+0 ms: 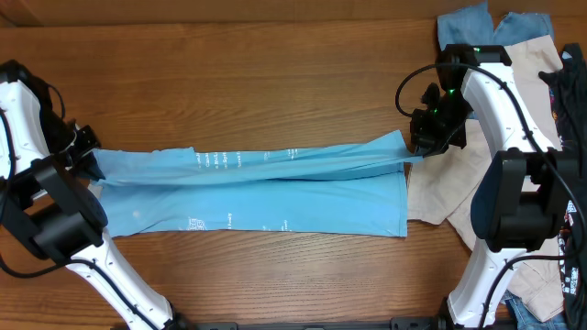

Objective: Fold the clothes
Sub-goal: 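Fold the top half down toward the bottom hem with both grippers, then lay the folded edge down and open both grippers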

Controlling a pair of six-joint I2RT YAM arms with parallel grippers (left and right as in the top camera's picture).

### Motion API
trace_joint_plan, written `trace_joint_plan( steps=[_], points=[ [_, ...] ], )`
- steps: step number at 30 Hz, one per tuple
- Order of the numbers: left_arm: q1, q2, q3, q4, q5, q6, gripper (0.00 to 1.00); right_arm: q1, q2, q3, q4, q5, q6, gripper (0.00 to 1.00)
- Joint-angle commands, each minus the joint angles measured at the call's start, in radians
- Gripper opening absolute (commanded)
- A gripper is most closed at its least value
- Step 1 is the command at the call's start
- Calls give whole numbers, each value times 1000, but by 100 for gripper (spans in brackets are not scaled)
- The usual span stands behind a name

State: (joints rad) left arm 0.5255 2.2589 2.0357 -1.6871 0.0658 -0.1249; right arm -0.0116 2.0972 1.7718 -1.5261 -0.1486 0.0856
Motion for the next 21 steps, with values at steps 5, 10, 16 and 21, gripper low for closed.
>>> trace_joint_plan(
  steps=[5,10,16,21],
  points=[
    [3,-134,-77,24,-37,-18,4,15,-40,10,-66,8,-8,4],
    [4,-142,-87,24,-90,-50,4,34,-41,-45,-75,-3,-8,4],
    [4,-142,-132,31,-130,-80,4,63,-41,-140,-20,-3,-8,4],
    [4,-142,-209,63,-144,-82,4,72,-41,-185,-13,-3,-12,4]
  ],
)
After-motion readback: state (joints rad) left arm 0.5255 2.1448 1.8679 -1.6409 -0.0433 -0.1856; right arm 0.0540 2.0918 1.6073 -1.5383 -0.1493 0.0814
